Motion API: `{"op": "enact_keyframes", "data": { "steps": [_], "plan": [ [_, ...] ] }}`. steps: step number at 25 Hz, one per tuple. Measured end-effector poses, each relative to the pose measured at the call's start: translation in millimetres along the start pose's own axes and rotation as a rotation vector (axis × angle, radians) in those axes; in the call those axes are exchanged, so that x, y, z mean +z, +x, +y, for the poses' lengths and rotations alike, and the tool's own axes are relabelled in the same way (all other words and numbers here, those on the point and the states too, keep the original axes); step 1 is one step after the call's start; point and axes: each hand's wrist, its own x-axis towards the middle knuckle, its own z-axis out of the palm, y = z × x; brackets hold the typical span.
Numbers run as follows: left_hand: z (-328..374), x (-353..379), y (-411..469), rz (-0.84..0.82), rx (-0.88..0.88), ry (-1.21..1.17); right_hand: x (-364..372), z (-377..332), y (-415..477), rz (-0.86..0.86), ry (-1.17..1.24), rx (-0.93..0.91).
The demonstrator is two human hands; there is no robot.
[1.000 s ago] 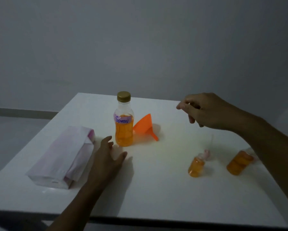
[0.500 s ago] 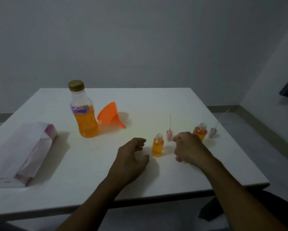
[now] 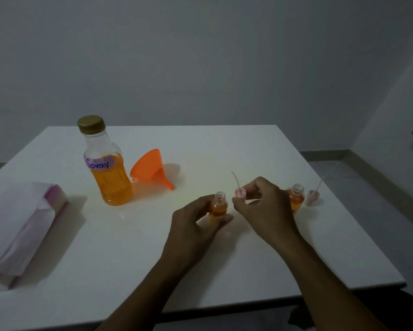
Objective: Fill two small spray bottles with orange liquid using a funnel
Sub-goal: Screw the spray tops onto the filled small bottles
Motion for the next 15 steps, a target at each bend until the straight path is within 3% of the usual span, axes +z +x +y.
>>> {"op": "enact_keyframes", "data": {
  "steps": [3, 8, 15],
  "plan": [
    [-3.6, -15.1, 5.4, 0.059, 0.001, 0.001, -17.9, -10.3, -9.0, -0.005, 0.137, -0.121],
    [-17.5, -36.1, 7.7, 0.129, -0.032, 0.006, -21.1, -4.0, -9.8, 0.094, -0.068, -0.402],
    [-23.1, -49.8, 3.5, 0.169, -0.009, 0.065, -16.5, -8.5, -7.2, 0.128, -0.16, -0.553]
  ]
}}
